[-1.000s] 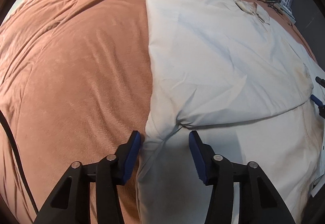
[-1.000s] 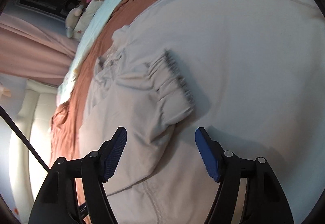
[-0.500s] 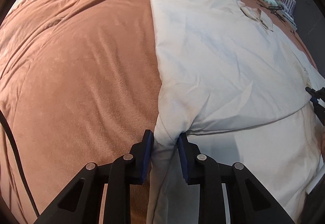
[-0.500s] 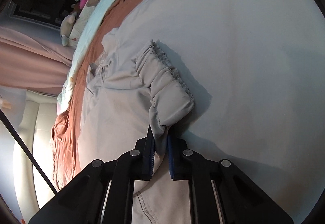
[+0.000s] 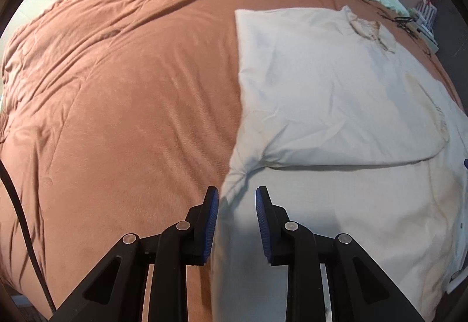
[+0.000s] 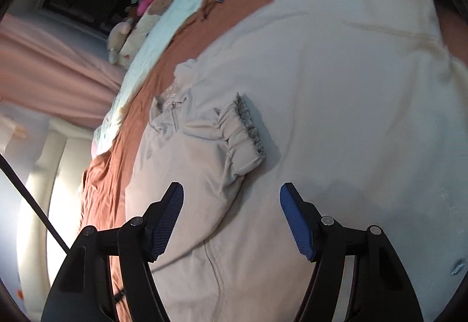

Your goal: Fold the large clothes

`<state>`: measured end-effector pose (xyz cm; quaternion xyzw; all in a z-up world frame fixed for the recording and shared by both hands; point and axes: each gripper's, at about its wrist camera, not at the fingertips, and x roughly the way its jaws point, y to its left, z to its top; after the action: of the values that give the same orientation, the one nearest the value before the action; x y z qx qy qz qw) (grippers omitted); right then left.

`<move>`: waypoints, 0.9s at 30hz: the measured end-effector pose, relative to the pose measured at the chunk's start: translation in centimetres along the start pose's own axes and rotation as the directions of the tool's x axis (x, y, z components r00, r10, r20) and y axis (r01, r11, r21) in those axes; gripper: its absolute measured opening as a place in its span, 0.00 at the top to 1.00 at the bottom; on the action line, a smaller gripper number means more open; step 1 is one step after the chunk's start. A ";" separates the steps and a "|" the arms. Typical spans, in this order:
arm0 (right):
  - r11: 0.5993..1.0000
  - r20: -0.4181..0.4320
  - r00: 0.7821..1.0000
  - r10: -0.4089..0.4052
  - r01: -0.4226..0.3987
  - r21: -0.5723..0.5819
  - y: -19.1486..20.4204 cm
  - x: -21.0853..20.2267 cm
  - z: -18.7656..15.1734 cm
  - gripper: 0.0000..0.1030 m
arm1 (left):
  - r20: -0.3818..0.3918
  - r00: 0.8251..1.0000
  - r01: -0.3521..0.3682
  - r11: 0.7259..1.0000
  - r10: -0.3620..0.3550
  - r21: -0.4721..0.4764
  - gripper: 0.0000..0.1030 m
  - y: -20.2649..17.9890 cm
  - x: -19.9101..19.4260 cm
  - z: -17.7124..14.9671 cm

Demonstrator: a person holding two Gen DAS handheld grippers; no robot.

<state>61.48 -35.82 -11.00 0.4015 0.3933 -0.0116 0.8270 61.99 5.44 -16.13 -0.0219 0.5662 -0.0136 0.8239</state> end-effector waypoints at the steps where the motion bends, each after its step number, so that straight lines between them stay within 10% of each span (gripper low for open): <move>1: 1.000 0.007 1.000 -0.015 0.015 -0.025 0.0 -1.0 0.2 0.35 | 0.002 1.000 0.014 1.000 -0.014 -0.001 0.72 -0.4 -0.5 0.0; 6: 0.993 0.082 0.995 -0.064 0.072 -0.098 -1.3 -6.5 1.9 0.35 | 0.032 0.997 0.068 0.998 -0.068 0.013 0.69 -3.1 -2.9 0.5; 10: 0.987 0.131 0.987 -0.097 0.112 -0.114 -3.3 -9.9 3.8 0.35 | 0.064 0.993 0.097 0.994 -0.100 0.056 0.49 -6.4 -4.4 1.1; 27: 0.981 0.330 0.925 -0.188 0.193 0.018 -11.8 -15.9 9.2 0.35 | 0.089 0.965 0.224 0.955 -0.245 0.193 0.48 -22.2 -5.4 5.6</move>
<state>52.46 -54.75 -4.83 0.3476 0.2865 -0.1561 0.8790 65.37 -16.31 -7.97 -0.0148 0.5087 -0.1615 0.8455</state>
